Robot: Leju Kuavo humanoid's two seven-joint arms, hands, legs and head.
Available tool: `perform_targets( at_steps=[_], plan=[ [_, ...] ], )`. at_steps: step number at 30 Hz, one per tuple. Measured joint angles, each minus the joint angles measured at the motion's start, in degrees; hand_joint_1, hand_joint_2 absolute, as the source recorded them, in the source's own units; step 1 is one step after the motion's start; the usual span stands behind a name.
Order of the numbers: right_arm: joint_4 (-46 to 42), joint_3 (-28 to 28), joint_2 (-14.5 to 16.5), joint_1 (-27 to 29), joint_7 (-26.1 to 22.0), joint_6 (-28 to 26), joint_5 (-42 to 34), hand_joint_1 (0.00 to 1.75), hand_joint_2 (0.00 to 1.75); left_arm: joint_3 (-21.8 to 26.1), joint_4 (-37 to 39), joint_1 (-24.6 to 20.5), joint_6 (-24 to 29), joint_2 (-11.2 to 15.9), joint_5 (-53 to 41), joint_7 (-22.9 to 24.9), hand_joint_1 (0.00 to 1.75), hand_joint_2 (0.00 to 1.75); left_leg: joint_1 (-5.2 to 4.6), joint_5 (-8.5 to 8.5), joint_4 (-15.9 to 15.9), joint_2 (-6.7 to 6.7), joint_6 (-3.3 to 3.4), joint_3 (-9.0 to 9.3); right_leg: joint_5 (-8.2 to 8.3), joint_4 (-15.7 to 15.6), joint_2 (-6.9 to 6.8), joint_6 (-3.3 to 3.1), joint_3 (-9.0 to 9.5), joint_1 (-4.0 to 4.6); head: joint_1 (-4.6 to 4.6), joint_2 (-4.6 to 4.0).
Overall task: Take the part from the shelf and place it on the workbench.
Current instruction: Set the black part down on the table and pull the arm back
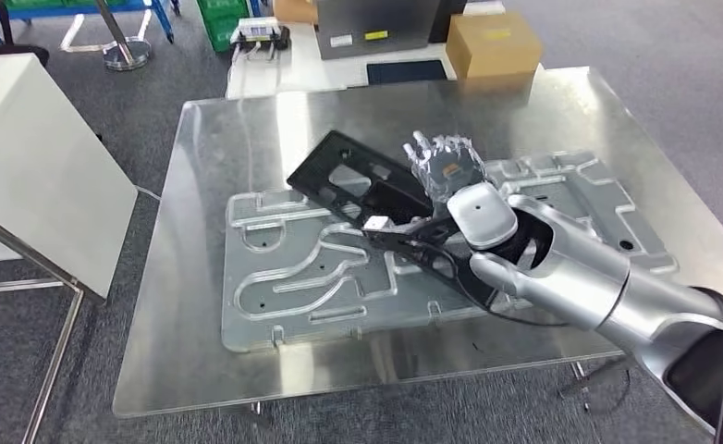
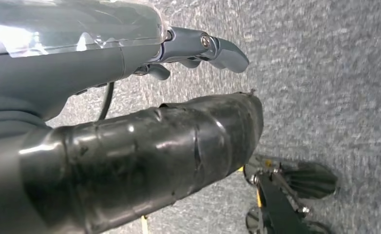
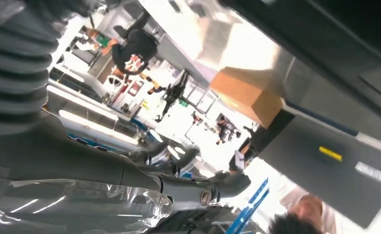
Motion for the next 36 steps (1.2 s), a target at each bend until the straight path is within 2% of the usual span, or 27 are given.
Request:
perform_targets(
  at_steps=[3,4,5,7,8,9,10,11,12,14,15,18,19,20,23,24,25,26,28,29,30,32,33,34,35,36],
  plan=[
    [0.10,-0.09,0.01,0.15,-0.19,-0.15,0.01,0.00,0.00,0.00,0.00,0.06,-0.47,-0.05,0.13,0.32,0.00,0.00,0.09,-0.31,0.45,0.01,-0.64,-0.35,0.21,-0.20,0.11,-0.78,-0.07,0.04,-0.03,0.00],
    [0.14,-0.16,0.01,0.13,-0.21,-0.20,0.02,0.00,0.00,0.00,0.00,0.05,-0.59,-0.08,0.14,0.39,0.00,0.00,0.19,-1.05,1.46,0.05,-0.95,-0.74,0.30,-0.35,0.11,-1.04,0.01,-0.07,-0.08,0.00],
    [0.16,-0.23,0.01,0.11,-0.21,-0.26,0.03,0.00,0.00,0.00,0.00,0.02,-0.67,-0.08,0.14,0.40,0.00,0.00,0.30,-2.38,3.61,0.10,-1.32,-1.65,0.37,-0.48,0.09,-1.24,0.11,-0.20,-0.13,0.00],
    [0.20,-0.32,0.01,0.17,-0.21,-0.35,0.04,0.00,0.00,0.00,0.00,0.00,-0.72,-0.10,0.15,0.29,0.00,0.00,0.58,-5.69,10.49,0.16,-1.97,-4.82,0.38,-0.54,0.08,-1.43,0.17,-0.23,-0.23,0.00],
    [0.22,-0.33,0.00,0.26,-0.21,-0.37,0.04,0.00,0.00,0.00,0.00,0.02,-0.73,-0.10,0.15,0.24,0.00,0.00,0.72,-6.81,13.79,0.16,-2.16,-6.47,0.37,-0.54,0.09,-1.44,0.16,-0.23,-0.23,0.00],
    [0.25,-0.33,-0.01,0.37,-0.20,-0.37,0.04,0.00,0.00,0.00,0.00,0.08,-0.74,-0.11,0.15,0.21,0.00,0.00,0.81,-6.99,15.53,0.16,-2.25,-7.44,0.37,-0.53,0.08,-1.45,0.16,-0.23,-0.23,0.00],
    [0.26,-0.33,-0.01,0.45,-0.15,-0.35,0.04,0.00,0.00,0.00,0.00,0.14,-0.75,-0.13,0.15,0.18,0.00,0.00,0.86,-6.20,15.23,0.16,-2.24,-7.42,0.38,-0.52,0.08,-1.44,0.20,-0.23,-0.22,0.00],
    [0.27,-0.34,-0.01,0.47,-0.06,-0.31,0.04,0.00,0.00,0.00,0.00,0.18,-0.77,-0.14,0.15,0.16,0.00,0.00,0.88,-4.54,12.73,0.16,-2.13,-6.26,0.40,-0.51,0.09,-1.43,0.27,-0.23,-0.23,0.00],
    [0.26,-0.37,-0.01,0.43,0.08,-0.25,0.05,0.00,0.00,0.00,0.00,0.19,-0.77,-0.14,0.17,0.14,0.00,0.00,0.87,-2.55,8.63,0.14,-1.91,-4.26,0.42,-0.52,0.10,-1.41,0.36,-0.25,-0.22,0.00],
    [0.25,-0.48,-0.03,0.21,0.46,0.01,0.07,0.00,0.00,0.00,0.00,0.13,-0.77,-0.08,0.24,0.11,0.00,0.00,0.60,-0.06,1.77,0.03,-1.36,-0.78,0.54,-0.60,0.19,-1.13,0.35,-0.20,-0.20,0.00],
    [0.23,-0.52,-0.05,0.12,0.62,0.22,0.04,0.00,0.00,0.00,0.00,0.10,-0.76,-0.05,0.28,0.09,0.00,0.00,0.41,0.35,0.12,-0.02,-1.12,0.00,0.68,-0.69,0.24,-0.88,0.29,-0.22,-0.20,0.00],
    [0.20,-0.58,-0.29,0.06,0.93,0.86,-0.16,0.00,0.00,0.00,0.00,0.02,-0.73,-0.02,0.33,0.16,0.00,0.00,0.21,1.01,-0.82,0.13,-0.31,0.12,0.99,-1.05,0.37,0.16,0.25,-0.32,-0.15,0.00],
    [0.18,-0.62,-0.45,0.01,1.04,0.96,-0.23,0.00,0.00,0.00,0.00,0.00,-0.72,-0.02,0.33,0.23,0.00,0.00,0.29,1.46,-1.37,0.28,0.13,0.19,0.20,-0.46,0.34,0.39,0.04,-0.25,-0.11,0.00],
    [0.14,-0.67,-0.61,-0.07,1.15,1.01,-0.29,0.00,0.00,0.00,0.00,-0.04,-0.72,-0.02,0.32,0.32,0.00,0.00,0.36,1.96,-1.92,0.45,0.63,0.16,-1.36,1.14,0.31,0.50,-0.51,-0.15,-0.07,0.00],
    [0.04,-0.74,-1.07,-0.06,1.49,1.17,-0.52,0.00,0.00,0.00,0.00,-0.17,-0.70,-0.04,0.31,0.49,0.00,0.00,0.15,2.99,-2.31,0.63,1.52,-0.84,-7.98,10.65,0.21,0.44,-3.55,0.10,-0.01,0.00],
    [0.04,-0.74,-1.28,0.05,1.60,1.25,-0.62,0.00,0.00,0.00,0.00,-0.15,-0.68,-0.04,0.29,0.54,0.00,0.00,0.04,3.32,-2.25,0.61,1.59,-1.34,-8.98,12.85,0.19,0.45,-3.98,0.11,0.01,0.00],
    [0.04,-0.74,-1.48,0.14,1.68,1.31,-0.72,0.00,0.00,0.00,0.00,-0.12,-0.65,-0.04,0.27,0.58,0.00,0.00,-0.04,3.68,-2.14,0.60,1.59,-1.90,-8.86,13.16,0.18,0.46,-3.48,0.10,0.01,0.00],
    [0.04,-0.74,-1.64,0.19,1.74,1.33,-0.79,0.00,0.00,0.00,0.00,-0.09,-0.63,-0.04,0.25,0.62,0.00,0.00,-0.08,4.03,-1.95,0.58,1.53,-2.47,-7.78,11.39,0.15,0.45,-1.94,0.10,0.02,0.00],
    [-0.04,-0.75,-1.83,0.07,1.78,1.32,-0.91,0.00,0.00,0.00,0.00,-0.09,-0.60,-0.03,0.22,0.66,0.00,0.00,-0.12,4.59,-1.29,0.54,1.19,-3.64,-5.31,4.04,0.06,0.36,3.02,0.11,0.03,0.00],
    [-0.16,-0.77,-1.90,0.04,1.78,1.31,-0.93,0.00,0.00,0.00,0.00,-0.10,-0.59,-0.03,0.21,0.67,0.00,0.00,-0.15,4.84,-0.93,0.51,0.95,-4.08,-4.49,1.23,0.08,0.21,4.74,0.27,-0.01,0.00],
    [-0.28,-0.79,-1.97,-0.01,1.78,1.29,-0.96,0.00,0.00,0.00,0.00,-0.09,-0.59,-0.02,0.20,0.67,0.00,0.00,-0.19,5.12,-0.64,0.46,0.65,-4.40,-4.22,-0.61,0.11,0.05,5.70,0.39,0.05,0.00],
    [-0.43,-0.84,-2.07,-0.03,1.79,1.28,-0.98,0.00,0.00,0.00,0.00,-0.06,-0.57,-0.02,0.19,0.68,0.00,0.00,-0.21,5.94,-0.59,0.33,0.07,-4.70,-3.62,-1.07,0.18,-0.47,5.40,0.67,0.13,0.00],
    [-0.45,-0.85,-2.09,-0.09,1.79,1.28,-0.99,0.00,0.00,0.00,0.01,-0.01,-0.57,0.01,0.19,0.68,0.00,0.00,-0.14,6.13,-0.59,0.26,-0.23,-4.89,-3.25,-1.31,0.08,-0.81,5.16,0.54,0.24,0.00],
    [-0.49,-0.86,-2.09,-0.16,1.80,1.28,-0.99,0.00,0.00,0.00,0.01,0.03,-0.57,0.01,0.19,0.69,0.00,0.00,-0.05,5.39,-0.15,0.22,-0.61,-5.35,-2.62,-1.41,-0.01,-1.22,4.72,0.44,0.20,0.00],
    [-0.54,-0.86,-2.09,-0.21,1.80,1.28,-1.00,0.00,0.00,0.00,0.02,0.06,-0.57,0.02,0.19,0.69,0.00,0.00,0.10,3.62,1.20,0.18,-1.06,-6.02,-1.95,-1.58,-0.11,-1.64,4.14,0.28,0.18,0.00],
    [-0.59,-0.87,-2.09,-0.28,1.80,1.28,-1.00,0.00,0.00,0.00,0.02,0.08,-0.57,0.02,0.19,0.70,0.00,0.00,0.33,0.93,3.74,0.19,-1.52,-6.93,-1.25,-1.66,-0.19,-1.96,3.44,0.15,0.15,0.00]
  ],
)
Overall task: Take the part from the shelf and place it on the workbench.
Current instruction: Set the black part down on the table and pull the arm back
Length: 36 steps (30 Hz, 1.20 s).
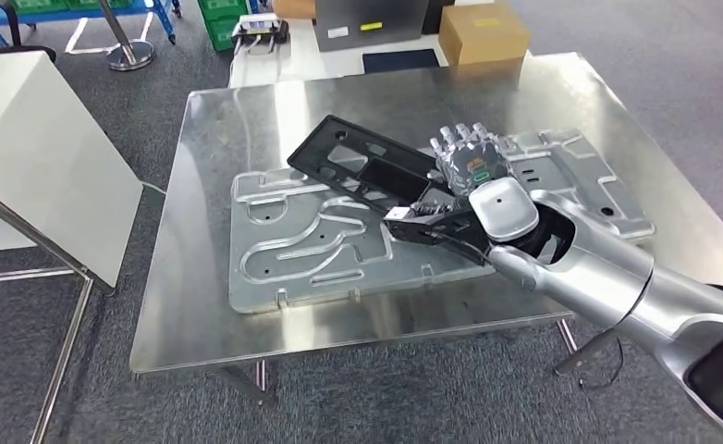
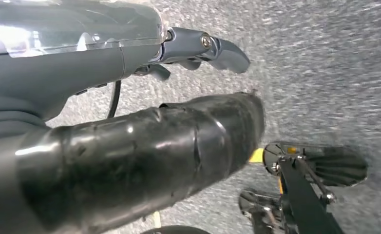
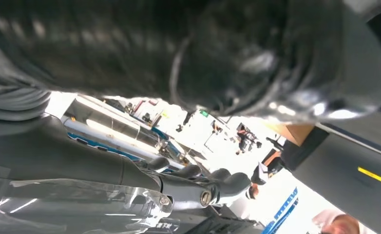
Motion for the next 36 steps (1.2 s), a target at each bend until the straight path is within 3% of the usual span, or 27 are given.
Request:
perform_targets(
  at_steps=[2,3,4,5,7,9,11,13,14,17,19,21,23,25,26,28,29,31,33,34,36],
  plan=[
    [-0.09,-0.01,0.00,0.00,0.00,0.01,-0.01,0.00,0.00,0.00,0.00,-0.02,0.01,-0.03,0.00,0.00,0.00,0.00,0.41,-5.35,7.28,0.01,-0.77,-1.87,1.24,0.01,-0.02,-0.23,-1.61,-0.05,-0.08,0.00],
    [-0.11,-0.01,-0.01,0.05,0.00,0.01,-0.01,0.00,0.00,0.00,0.00,-0.02,0.01,-0.03,0.00,0.00,0.00,0.00,0.57,-6.52,10.39,0.01,-1.01,-2.25,1.84,0.03,-0.01,-0.18,-2.45,-0.06,-0.09,0.00],
    [-0.13,-0.01,-0.01,0.12,0.00,0.01,-0.01,0.00,0.00,0.00,0.00,-0.03,0.01,-0.03,0.00,0.00,0.00,0.00,0.68,-6.42,11.98,0.01,-1.15,-1.86,2.44,0.06,-0.01,-0.09,-3.28,-0.10,-0.09,0.00],
    [-0.14,-0.01,-0.02,0.17,0.00,0.01,-0.01,0.00,0.00,0.00,0.00,-0.05,0.00,-0.03,0.00,0.00,0.00,0.00,0.75,-5.37,11.60,0.01,-1.24,-0.46,3.03,0.09,-0.01,0.05,-4.10,-0.17,-0.09,0.00],
    [-0.19,-0.01,-0.02,0.19,0.00,0.00,-0.01,0.00,0.00,0.00,0.00,-0.16,0.01,-0.03,0.00,0.00,0.00,0.00,0.82,-3.42,5.22,0.00,-1.20,5.35,4.13,0.13,-0.04,0.48,-5.43,-0.32,-0.10,0.00],
    [-0.34,-0.10,-0.13,0.10,0.00,-0.02,-0.01,0.00,0.00,0.00,0.00,-0.35,0.02,0.01,0.00,-0.02,0.00,0.00,0.55,-4.07,-2.67,-0.11,-0.76,11.09,5.07,0.05,-0.14,1.14,-6.02,-0.40,-0.08,0.00],
    [-0.46,-0.25,-0.24,0.02,0.00,-0.02,-0.01,0.00,0.00,0.00,0.00,-0.45,0.02,0.07,-0.01,-0.04,0.00,0.00,0.12,-4.71,-5.67,-0.22,-0.01,12.69,6.00,-0.32,-0.23,1.91,-5.99,-0.50,-0.14,0.00],
    [-0.48,-0.32,-0.37,0.06,0.02,0.02,-0.01,0.00,0.00,0.00,0.00,-0.47,0.02,0.09,-0.01,-0.01,0.00,0.00,0.20,-3.51,-6.28,0.00,0.96,12.30,6.00,-0.32,-0.19,2.59,-6.15,-0.53,-0.21,0.00],
    [-0.50,-0.33,-0.46,0.06,0.07,0.09,-0.04,0.00,0.00,0.00,0.00,-0.49,0.03,0.09,-0.02,0.02,0.00,0.00,0.27,-2.78,-6.65,0.20,1.55,11.99,4.64,0.58,-0.15,2.75,-6.54,-0.48,-0.15,0.00],
    [-0.62,-0.37,-0.86,0.03,0.50,0.55,-0.15,0.00,0.00,0.00,0.00,-0.54,0.07,0.08,-0.05,0.09,0.00,0.00,0.07,-0.79,-7.00,0.56,2.67,10.21,-3.41,8.66,-0.09,2.69,-8.67,-0.25,-0.04,0.00],
    [-0.67,-0.38,-1.15,0.06,0.82,0.86,-0.25,0.00,0.00,0.00,0.00,-0.48,0.11,0.08,-0.07,0.09,0.00,0.00,-0.15,0.10,-6.88,0.57,2.82,8.94,-6.03,13.92,-0.09,2.70,-9.61,-0.17,-0.03,0.00],
    [-0.98,-0.38,-1.67,0.04,1.10,1.19,-0.45,0.00,0.00,0.00,0.00,-0.45,0.19,0.08,-0.10,0.04,0.00,0.00,-0.30,1.30,-6.28,0.56,2.68,6.64,-3.82,15.23,-0.09,2.67,-8.19,-0.14,-0.04,0.00],
    [-1.51,-0.38,-2.17,-0.16,1.28,1.44,-0.65,0.00,0.00,0.00,0.00,-0.46,0.28,0.09,-0.24,0.00,0.00,0.00,-0.44,2.42,-5.08,0.51,2.25,4.06,-1.39,10.19,-0.09,2.54,-3.11,-0.09,-0.03,0.00],
    [-1.99,-0.49,-2.30,-0.42,1.32,1.46,-0.76,0.00,0.00,-0.01,0.00,-0.45,0.34,0.10,-0.43,-0.02,0.00,0.00,-0.55,3.06,-3.96,0.46,1.74,2.80,-2.78,3.01,0.00,2.19,1.80,0.18,-0.04,0.00],
    [-2.15,-0.55,-2.35,-0.51,1.33,1.50,-0.81,0.00,0.00,-0.01,0.00,-0.44,0.37,0.10,-0.49,0.00,0.00,0.00,-0.59,3.47,-3.71,0.43,1.48,2.46,-3.57,1.11,0.03,1.94,2.88,0.38,-0.04,0.00],
    [-2.31,-0.64,-2.49,-0.47,1.35,1.74,-0.88,0.00,0.00,-0.05,0.01,-0.34,0.45,0.11,-0.57,0.24,0.00,0.00,-0.38,4.18,-3.67,0.30,0.90,2.05,-3.14,0.49,-0.07,1.15,2.54,0.48,-0.02,0.00],
    [-2.37,-0.64,-2.57,-0.47,1.37,1.89,-0.90,0.00,0.00,-0.08,0.01,-0.28,0.50,0.09,-0.62,0.43,0.00,0.00,-0.24,3.54,-3.25,0.25,0.57,1.60,-2.55,0.43,-0.15,0.67,2.05,0.43,0.01,0.00],
    [-2.58,-0.64,-2.68,-0.47,1.42,2.07,-0.87,0.00,0.00,-0.12,0.02,-0.22,0.56,0.06,-0.70,0.74,0.00,0.00,0.12,-0.81,0.29,0.19,-0.16,0.19,-1.21,0.30,-0.34,-0.20,0.80,0.26,-0.07,0.00],
    [-2.79,-0.64,-2.86,-0.46,1.45,2.04,-0.80,0.00,0.00,-0.19,0.02,-0.20,0.60,0.03,-0.72,0.87,0.00,0.00,0.39,-6.11,7.04,0.19,-0.72,-1.25,0.07,0.35,-0.34,-0.53,-0.79,0.29,-0.24,0.00],
    [-2.84,-0.64,-2.98,-0.41,1.46,2.01,-0.76,0.00,0.00,-0.24,0.02,-0.19,0.63,0.03,-0.72,0.90,0.00,0.00,0.48,-7.18,10.15,0.19,-0.86,-1.53,0.72,0.41,-0.32,-0.54,-1.68,0.31,-0.25,0.00],
    [-2.87,-0.64,-3.19,-0.23,1.49,1.97,-0.68,0.00,0.00,-0.30,0.02,-0.20,0.68,0.04,-0.73,0.91,0.00,0.00,0.53,-5.56,12.29,0.19,-0.82,-0.28,1.97,0.58,-0.24,-0.46,-3.50,0.31,-0.34,0.00]
  ],
)
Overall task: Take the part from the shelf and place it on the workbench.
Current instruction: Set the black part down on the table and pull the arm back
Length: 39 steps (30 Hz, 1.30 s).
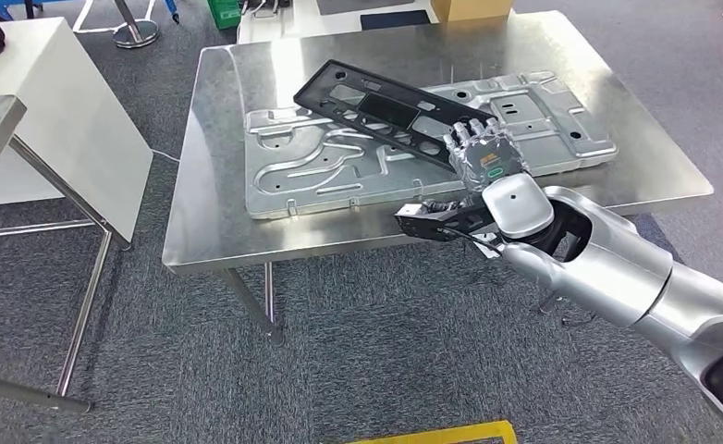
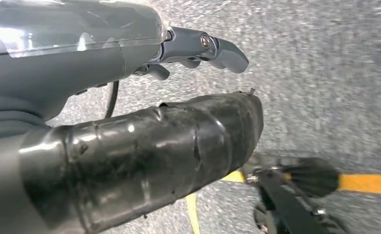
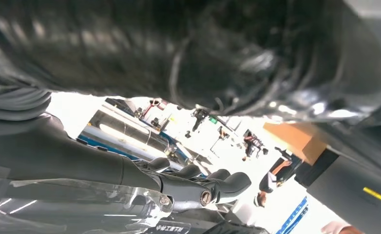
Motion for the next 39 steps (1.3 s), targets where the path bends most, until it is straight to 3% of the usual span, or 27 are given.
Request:
perform_targets(
  at_steps=[2,4,5,6,8,9,10,12,13,14,15,17,19,20,22,24,25,27,28,29,30,31,32,33,35,37,39],
  plan=[
    [-0.13,0.00,-0.17,0.13,0.02,-0.02,0.07,0.00,0.00,-0.01,0.00,-0.10,0.02,0.03,-0.05,-0.02,0.00,0.00,-0.08,2.45,-4.89,-0.03,0.36,4.76,1.16,0.11,0.06,0.23,-1.51,-0.04,-0.02,0.00],
    [-0.40,-0.04,-0.44,0.13,0.04,-0.04,0.16,0.00,0.00,-0.02,0.00,-0.27,0.03,0.13,-0.16,-0.04,0.00,0.00,-0.43,1.58,-13.22,-0.06,0.92,10.95,2.18,0.03,-0.02,0.75,-2.27,-0.06,0.02,0.00],
    [-0.51,-0.07,-0.59,0.13,0.04,-0.07,0.21,0.00,0.00,-0.04,0.00,-0.34,0.04,0.19,-0.21,-0.05,0.00,0.00,-0.67,0.84,-16.14,-0.11,1.23,12.84,2.72,-0.15,-0.12,1.08,-2.37,-0.13,0.03,0.00],
    [-0.58,-0.09,-0.72,0.14,0.04,-0.09,0.25,0.00,0.00,-0.08,0.00,-0.39,0.05,0.25,-0.23,-0.06,0.00,0.00,-0.91,0.57,-17.64,-0.13,1.53,13.54,3.31,-0.43,-0.20,1.44,-2.42,-0.21,0.02,0.00],
    [-0.62,-0.11,-0.97,0.23,0.04,-0.12,0.31,0.00,0.00,-0.17,0.00,-0.43,0.08,0.31,-0.22,0.02,0.00,0.00,-0.92,1.99,-18.83,0.07,2.15,13.10,3.86,-0.86,-0.17,2.05,-2.67,-0.28,0.03,0.00],
    [-0.64,-0.11,-1.07,0.26,0.04,-0.12,0.32,0.00,0.00,-0.23,0.00,-0.46,0.10,0.32,-0.22,0.08,0.00,0.00,-0.82,2.81,-19.46,0.27,2.54,12.80,2.75,-0.20,-0.07,2.25,-3.08,-0.24,0.07,0.00],
    [-0.66,-0.11,-1.23,0.27,0.04,-0.12,0.33,0.00,0.00,-0.29,0.00,-0.48,0.11,0.33,-0.21,0.14,0.00,0.00,-0.72,3.71,-19.97,0.49,2.87,12.32,0.54,1.60,0.03,2.41,-3.75,-0.19,0.12,0.00],
    [-0.70,-0.11,-1.56,0.32,0.04,-0.05,0.34,0.00,0.00,-0.35,0.00,-0.46,0.11,0.32,-0.22,0.16,0.00,0.00,-0.74,5.04,-20.01,0.68,3.34,10.89,-5.14,8.15,0.12,2.62,-5.39,-0.23,0.17,0.00],
    [-0.72,-0.11,-1.75,0.42,0.05,-0.01,0.35,0.00,0.00,-0.37,0.00,-0.43,0.11,0.32,-0.22,0.16,0.00,0.00,-0.77,5.65,-19.82,0.69,3.36,9.97,-6.70,11.61,0.12,2.75,-5.96,-0.28,0.16,0.00],
    [-0.74,-0.11,-1.89,0.54,0.06,0.05,0.35,0.00,0.00,-0.37,0.00,-0.40,0.11,0.32,-0.24,0.16,0.00,0.00,-0.78,6.22,-19.58,0.69,3.30,8.99,-6.78,13.95,0.12,2.90,-6.00,-0.35,0.16,0.00],
    [-0.77,-0.11,-1.98,0.62,0.08,0.10,0.35,0.00,0.00,-0.38,0.00,-0.39,0.11,0.32,-0.25,0.16,0.00,0.00,-0.75,6.79,-19.23,0.69,3.17,7.93,-5.62,14.73,0.11,3.06,-5.29,-0.48,0.15,0.00],
    [-0.94,-0.11,-2.14,0.67,0.14,0.20,0.35,0.00,0.00,-0.38,0.00,-0.40,0.12,0.35,-0.28,0.16,0.00,0.00,-0.66,7.71,-18.13,0.66,2.70,5.78,-2.81,10.97,0.12,3.45,-1.30,-0.89,0.16,0.00],
    [-1.33,-0.18,-2.32,0.64,0.19,0.30,0.35,0.00,0.00,-0.40,0.01,-0.37,0.16,0.46,-0.30,0.16,0.00,0.00,-0.71,8.31,-16.72,0.52,2.07,3.97,-3.58,4.19,0.27,3.47,3.58,-0.90,0.15,0.00],
    [-1.53,-0.26,-2.43,0.64,0.20,0.34,0.35,0.00,0.00,-0.42,0.01,-0.34,0.17,0.52,-0.30,0.15,0.00,0.00,-0.76,8.66,-16.18,0.43,1.78,3.41,-4.55,1.95,0.36,3.21,4.88,-0.79,0.16,0.00],
    [-1.82,-0.39,-2.60,0.79,0.23,0.50,0.35,0.00,0.00,-0.51,0.02,-0.20,0.20,0.58,-0.31,0.13,0.00,0.00,-0.63,9.54,-15.88,0.26,1.30,2.74,-4.77,0.86,0.37,2.16,4.87,-0.44,0.13,0.00],
    [-1.99,-0.42,-2.70,0.92,0.26,0.69,0.35,0.00,0.00,-0.65,0.02,-0.08,0.20,0.53,-0.32,0.12,0.00,0.00,-0.32,8.25,-14.96,0.17,0.79,1.80,-3.63,0.87,0.16,1.20,3.79,-0.36,0.17,0.00],
    [-2.10,-0.42,-2.74,0.94,0.27,0.76,0.35,0.00,0.00,-0.71,0.02,-0.04,0.20,0.48,-0.33,0.12,0.00,0.00,-0.20,6.07,-13.27,0.17,0.50,1.03,-2.94,0.85,0.06,0.76,3.04,-0.39,0.16,0.00],
    [-2.37,-0.47,-2.84,0.92,0.31,0.81,0.35,0.00,0.00,-0.81,0.02,-0.08,0.20,0.41,-0.35,0.11,0.00,0.00,-0.09,0.10,-6.86,0.18,0.20,-0.60,-1.55,0.85,0.07,0.30,1.42,-0.25,0.07,0.00],
    [-2.46,-0.50,-2.90,0.94,0.32,0.83,0.34,0.00,0.00,-0.85,0.02,-0.09,0.20,0.41,-0.37,0.10,0.00,0.00,-0.11,-1.94,-3.25,0.16,0.26,-1.13,-0.84,0.86,0.10,0.20,0.52,-0.12,0.04,0.00],
    [-2.50,-0.52,-2.98,1.02,0.32,0.85,0.32,0.00,0.00,-0.88,0.02,-0.10,0.20,0.41,-0.37,0.08,0.00,0.00,-0.18,-2.66,-0.56,0.13,0.49,-1.10,-0.12,0.87,0.15,0.15,-0.40,0.01,0.05,0.00],
    [-2.52,-0.52,-3.07,1.12,0.32,0.89,0.28,0.00,0.00,-0.90,0.02,-0.10,0.19,0.41,-0.37,0.03,0.00,0.00,-0.35,-2.08,0.53,0.10,0.84,-0.30,0.56,0.88,0.20,0.11,-1.30,0.13,0.04,0.00],
    [-2.55,-0.52,-3.20,1.21,0.32,0.91,0.23,0.00,0.00,-0.90,0.02,-0.11,0.16,0.42,-0.37,-0.04,0.00,0.00,-0.63,-0.63,-0.39,0.08,1.31,1.47,1.20,0.89,0.23,0.10,-2.10,0.20,0.04,0.00],
    [-2.60,-0.54,-3.36,1.28,0.32,0.92,0.18,0.00,0.00,-0.90,0.02,-0.15,0.14,0.42,-0.37,-0.13,0.00,0.00,-1.05,0.83,-3.05,0.06,1.86,4.14,1.80,0.89,0.25,0.11,-2.76,0.22,0.05,0.00],
    [-2.72,-0.61,-3.53,1.32,0.32,0.91,0.14,0.00,0.00,-0.90,0.03,-0.21,0.12,0.53,-0.37,-0.24,0.00,0.00,-1.57,1.27,-7.15,0.09,2.56,7.42,2.35,0.87,0.21,0.17,-3.25,0.20,0.06,0.00],
    [-2.99,-0.84,-3.80,1.37,0.31,0.86,0.07,0.00,0.00,-0.92,0.03,-0.42,0.11,0.83,-0.39,-0.45,0.00,0.00,-2.35,0.34,-15.00,0.15,3.52,12.83,3.47,0.53,0.00,0.50,-3.65,0.02,0.08,0.00],
    [-3.14,-1.01,-3.91,1.43,0.31,0.85,-0.04,0.00,0.00,-0.97,0.02,-0.60,0.14,1.06,-0.43,-0.58,0.00,0.00,-2.64,0.19,-18.45,0.18,4.08,14.33,4.85,-0.45,-0.21,1.05,-3.54,-0.26,0.02,0.00],
    [-3.20,-1.05,-4.09,1.48,0.31,0.87,-0.19,0.00,0.00,-1.05,0.02,-0.69,0.18,1.07,-0.46,-0.60,0.00,0.00,-2.45,2.33,-20.18,0.38,4.52,14.24,4.83,-0.99,-0.10,1.45,-3.62,-0.29,0.01,0.00]
  ],
)
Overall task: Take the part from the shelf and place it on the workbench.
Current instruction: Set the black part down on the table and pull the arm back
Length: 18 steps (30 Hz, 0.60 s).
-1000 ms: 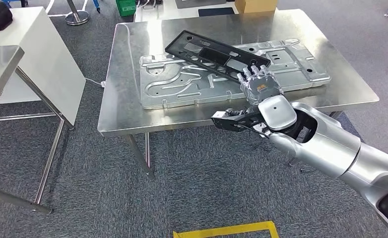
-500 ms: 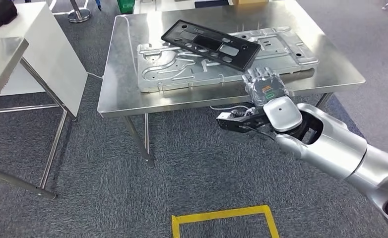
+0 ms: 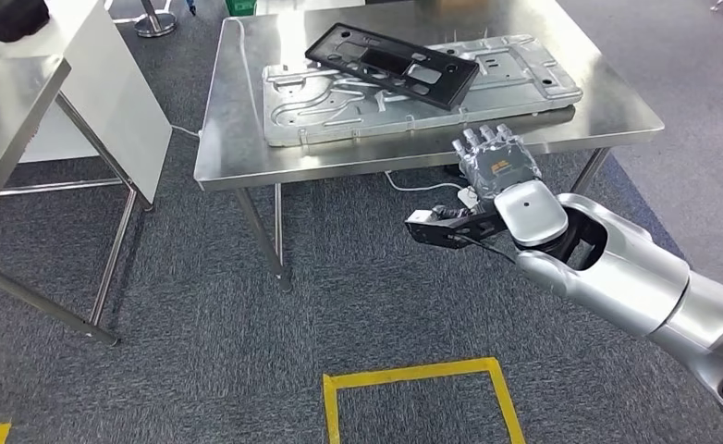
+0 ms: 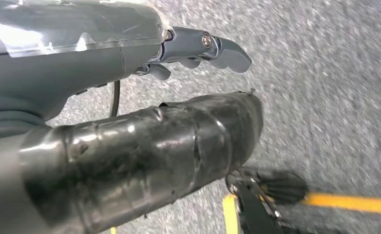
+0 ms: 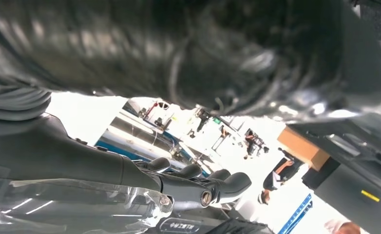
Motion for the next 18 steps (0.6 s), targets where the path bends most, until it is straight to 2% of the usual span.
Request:
perform_targets(
  at_steps=[1,2,3,4,5,6,7,8,9,10,11,12,14,15,16,18],
  plan=[
    [-0.04,-0.04,-0.18,0.00,0.00,0.03,-0.08,0.00,0.00,-0.03,0.00,-0.01,0.01,-0.03,-0.01,0.02,0.00,0.00,0.15,1.21,-0.87,0.18,0.18,-0.26,-1.73,0.92,0.11,0.16,-0.33,0.06,0.06,0.00],
    [-0.08,-0.09,-0.41,-0.01,0.01,0.07,-0.14,0.00,0.00,-0.05,0.00,0.03,0.02,-0.08,-0.01,0.06,0.00,0.00,0.32,2.26,-1.44,0.34,0.19,-0.74,-4.48,3.03,0.21,0.32,-0.91,0.07,0.11,0.00],
    [-0.11,-0.14,-0.61,0.01,0.01,0.10,-0.22,0.00,0.00,-0.06,0.00,0.07,0.03,-0.14,-0.01,0.10,0.00,0.00,0.32,3.07,-1.52,0.45,0.22,-1.63,-7.58,6.15,0.26,0.58,-1.60,0.00,0.14,0.00],
    [-0.13,-0.17,-0.80,0.08,0.01,0.12,-0.27,0.00,0.00,-0.07,0.00,0.12,0.06,-0.19,-0.01,0.15,0.00,0.00,0.37,3.76,-1.34,0.49,0.15,-2.66,-9.94,9.77,0.26,0.89,-2.23,-0.12,0.17,0.00],
    [-0.13,-0.19,-0.94,0.20,0.02,0.10,-0.31,0.00,0.00,-0.07,0.00,0.14,0.09,-0.22,-0.01,0.17,0.00,0.00,0.45,4.37,-1.04,0.52,-0.02,-3.77,-10.79,12.82,0.25,1.25,-2.52,-0.31,0.16,0.00],
    [-0.14,-0.19,-1.06,0.33,0.02,0.07,-0.34,0.00,0.00,-0.07,0.00,0.14,0.12,-0.25,-0.01,0.18,0.00,0.00,0.58,4.93,-0.58,0.53,-0.24,-4.97,-10.27,14.63,0.24,1.66,-2.19,-0.54,0.18,0.00],
    [-0.14,-0.19,-1.16,0.43,0.02,0.02,-0.35,0.00,0.00,-0.07,0.00,0.13,0.14,-0.27,-0.01,0.19,0.00,0.00,0.79,5.42,0.04,0.53,-0.54,-6.23,-8.78,14.67,0.23,2.12,-1.02,-0.84,0.18,0.00],
    [-0.15,-0.19,-1.23,0.51,0.02,-0.04,-0.36,0.00,0.00,-0.07,0.00,0.14,0.14,-0.27,-0.01,0.21,0.00,0.00,1.05,5.81,0.85,0.52,-0.90,-7.53,-7.26,12.90,0.23,2.65,1.04,-1.24,0.19,0.00],
    [-0.18,-0.20,-1.28,0.56,0.02,-0.08,-0.36,0.00,0.00,-0.07,0.02,0.15,0.16,-0.17,0.00,0.24,0.00,0.00,1.20,6.09,1.80,0.48,-1.30,-8.84,-7.04,9.95,0.27,3.34,3.50,-1.50,0.23,0.00],
    [-0.30,-0.22,-1.32,0.66,0.02,-0.14,-0.36,0.00,0.00,-0.07,0.03,0.17,0.16,-0.10,0.02,0.28,0.00,0.00,1.34,6.28,2.87,0.44,-1.67,-9.99,-7.64,6.76,0.46,3.51,5.71,-1.54,0.27,0.00],
    [-0.41,-0.27,-1.39,0.84,0.02,-0.20,-0.36,0.00,0.00,-0.07,0.05,0.19,0.18,0.01,0.03,0.31,0.00,0.00,1.35,6.50,3.77,0.30,-2.00,-10.91,-8.64,4.35,0.60,3.39,7.13,-1.54,0.29,0.00],
    [-0.50,-0.33,-1.46,1.04,0.02,-0.24,-0.37,0.00,0.00,-0.07,0.07,0.21,0.19,0.10,0.04,0.33,0.00,0.00,1.34,6.83,4.43,0.15,-2.25,-11.58,-9.59,3.11,0.71,3.00,7.63,-1.27,0.27,0.00],
    [-0.59,-0.41,-1.57,1.33,0.02,-0.29,-0.38,0.00,0.00,-0.09,0.07,0.36,0.20,0.10,0.06,0.37,0.00,0.00,1.56,7.50,4.91,-0.12,-2.66,-12.42,-9.14,3.00,0.59,1.50,6.84,-1.00,0.16,0.00],
    [-0.60,-0.41,-1.57,1.34,0.02,-0.30,-0.38,0.00,0.00,-0.10,0.07,0.44,0.19,0.03,0.07,0.39,0.00,0.00,1.76,6.84,5.39,-0.14,-2.89,-12.98,-8.57,3.12,0.49,0.84,6.21,-0.86,0.08,0.00],
    [-0.65,-0.42,-1.57,1.34,0.02,-0.34,-0.39,0.00,0.00,-0.10,0.07,0.53,0.19,-0.04,0.07,0.42,0.00,0.00,1.92,5.10,6.61,-0.15,-3.16,-13.66,-7.93,3.09,0.41,0.23,5.49,-0.83,0.04,0.00],
    [-0.74,-0.49,-1.58,1.35,0.02,-0.68,-0.61,0.00,0.00,-0.11,0.07,0.57,0.18,-0.20,0.08,0.51,0.00,0.00,2.10,-0.77,12.05,-0.14,-3.56,-15.25,-6.48,2.92,0.34,-0.52,3.94,-0.66,-0.09,0.00]
  ],
)
